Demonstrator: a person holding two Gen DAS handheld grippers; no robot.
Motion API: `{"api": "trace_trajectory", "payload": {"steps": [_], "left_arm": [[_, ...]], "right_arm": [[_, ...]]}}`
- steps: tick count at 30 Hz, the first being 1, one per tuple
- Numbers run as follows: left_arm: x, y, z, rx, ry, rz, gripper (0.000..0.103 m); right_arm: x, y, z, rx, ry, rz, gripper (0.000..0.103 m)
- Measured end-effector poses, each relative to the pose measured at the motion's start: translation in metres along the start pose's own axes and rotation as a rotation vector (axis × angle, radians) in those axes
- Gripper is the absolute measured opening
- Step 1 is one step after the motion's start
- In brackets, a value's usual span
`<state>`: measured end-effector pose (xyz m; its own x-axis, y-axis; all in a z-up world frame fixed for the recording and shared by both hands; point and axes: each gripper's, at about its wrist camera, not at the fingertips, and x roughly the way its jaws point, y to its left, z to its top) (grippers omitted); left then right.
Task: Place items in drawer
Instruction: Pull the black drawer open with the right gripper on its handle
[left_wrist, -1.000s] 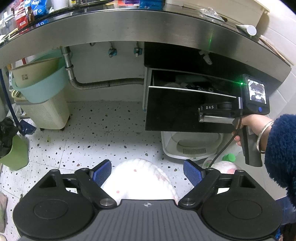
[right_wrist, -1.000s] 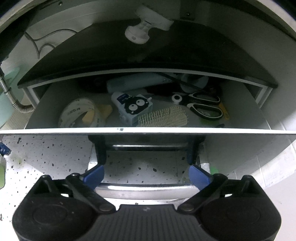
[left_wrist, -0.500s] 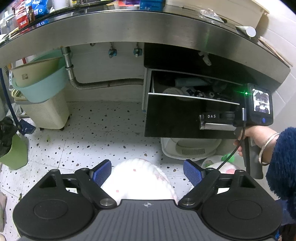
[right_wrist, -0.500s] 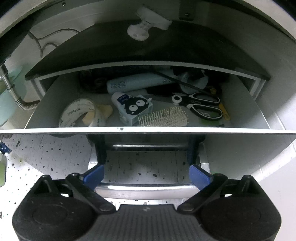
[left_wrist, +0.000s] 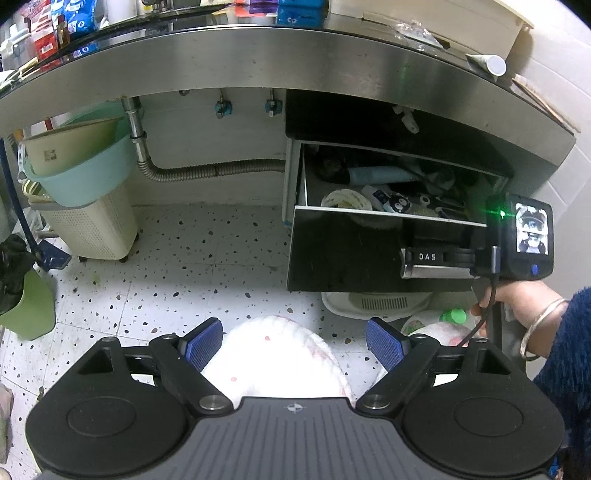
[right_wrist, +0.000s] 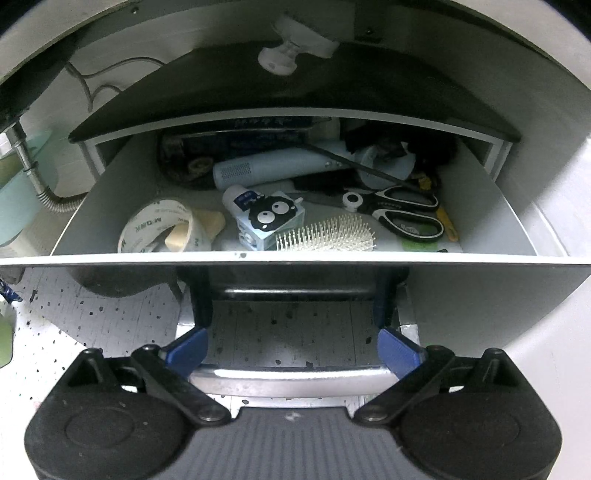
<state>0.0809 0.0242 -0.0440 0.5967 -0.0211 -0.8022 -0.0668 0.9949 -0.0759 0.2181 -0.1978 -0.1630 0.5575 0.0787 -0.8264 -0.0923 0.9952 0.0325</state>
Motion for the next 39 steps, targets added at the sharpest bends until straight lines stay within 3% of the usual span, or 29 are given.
{"api": "trace_trajectory", "payload": {"steps": [39], "left_arm": [[-0.0052,-0.0027,-0.0012,0.006,0.002,-0.003,0.085]], "right_arm": [[0.001,-0.0019,-0.0003,-0.004,0.011,0.009,0.099]]}}
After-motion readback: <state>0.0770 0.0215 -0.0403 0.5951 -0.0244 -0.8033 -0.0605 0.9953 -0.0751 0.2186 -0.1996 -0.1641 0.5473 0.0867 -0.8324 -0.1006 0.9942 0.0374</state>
